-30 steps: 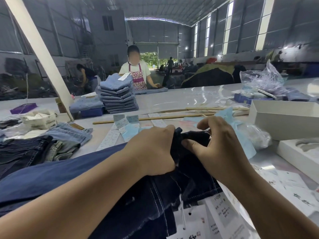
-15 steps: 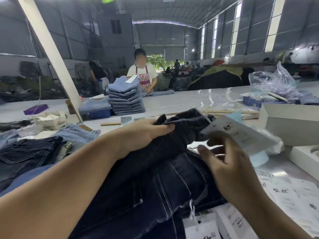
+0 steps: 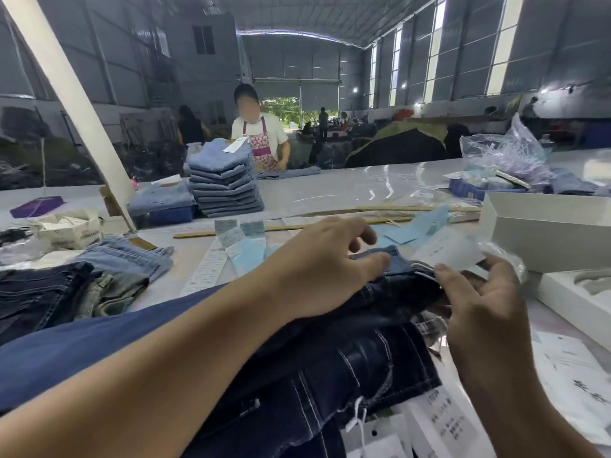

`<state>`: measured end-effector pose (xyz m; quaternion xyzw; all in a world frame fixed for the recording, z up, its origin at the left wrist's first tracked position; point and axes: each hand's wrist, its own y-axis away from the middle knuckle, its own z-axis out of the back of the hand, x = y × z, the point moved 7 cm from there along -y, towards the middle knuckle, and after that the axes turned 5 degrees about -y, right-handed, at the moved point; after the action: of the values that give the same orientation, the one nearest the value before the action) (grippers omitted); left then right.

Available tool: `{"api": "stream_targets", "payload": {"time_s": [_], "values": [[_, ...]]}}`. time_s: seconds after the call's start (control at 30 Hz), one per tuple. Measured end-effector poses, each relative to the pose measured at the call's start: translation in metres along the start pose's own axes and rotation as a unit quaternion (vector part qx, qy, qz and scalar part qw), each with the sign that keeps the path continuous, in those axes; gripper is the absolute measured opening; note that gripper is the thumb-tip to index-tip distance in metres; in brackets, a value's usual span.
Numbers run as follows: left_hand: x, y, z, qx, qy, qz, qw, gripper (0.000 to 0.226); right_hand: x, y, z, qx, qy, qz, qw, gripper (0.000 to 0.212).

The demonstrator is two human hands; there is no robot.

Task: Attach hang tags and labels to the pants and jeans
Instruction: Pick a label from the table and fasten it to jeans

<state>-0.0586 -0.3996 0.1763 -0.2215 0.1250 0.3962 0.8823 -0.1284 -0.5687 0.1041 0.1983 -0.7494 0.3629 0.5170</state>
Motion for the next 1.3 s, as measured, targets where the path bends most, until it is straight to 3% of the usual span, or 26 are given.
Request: {"api": "stream_targets", "payload": {"time_s": [0.1, 0.23, 0.33, 0.47, 0.63, 0.8, 0.9, 1.17, 1.3], "values": [[-0.027, -0.012, -0.013, 0.042, -0.047, -0.062, 0.996, 0.026, 0.007, 0.001, 0.016, -0.036, 0.045, 0.057, 0.997, 0.044], [-0.045, -0.023, -0.033, 0.104, -0.099, -0.087, 0.986, 0.029, 0.011, 0.000, 0.029, -0.010, 0.129, 0.103, 0.986, 0.027], [-0.050, -0.029, -0.041, 0.134, -0.121, -0.091, 0.979, 0.026, 0.009, 0.001, 0.032, 0.035, 0.145, 0.103, 0.983, 0.034], [-0.053, -0.036, -0.042, 0.132, -0.072, -0.088, 0.985, 0.005, 0.009, 0.003, 0.033, 0.063, 0.203, 0.133, 0.968, 0.036], [-0.054, -0.042, -0.043, 0.154, -0.019, -0.046, 0.987, 0.009, 0.015, 0.007, 0.029, 0.086, 0.268, 0.207, 0.937, 0.039], [-0.061, -0.043, -0.046, 0.169, -0.078, -0.073, 0.980, 0.005, 0.020, 0.005, 0.026, 0.114, 0.280, 0.254, 0.919, 0.018], [-0.060, -0.045, -0.053, 0.190, -0.130, -0.061, 0.971, 0.012, 0.016, 0.003, 0.026, 0.117, 0.283, 0.240, 0.921, 0.011], [-0.063, -0.052, -0.067, 0.237, -0.094, -0.027, 0.966, 0.015, 0.002, -0.003, 0.028, 0.184, 0.280, 0.128, 0.933, 0.026], [-0.063, -0.059, -0.066, 0.227, -0.049, -0.007, 0.973, 0.013, 0.006, -0.006, 0.037, 0.132, 0.218, 0.124, 0.959, 0.022]]}}
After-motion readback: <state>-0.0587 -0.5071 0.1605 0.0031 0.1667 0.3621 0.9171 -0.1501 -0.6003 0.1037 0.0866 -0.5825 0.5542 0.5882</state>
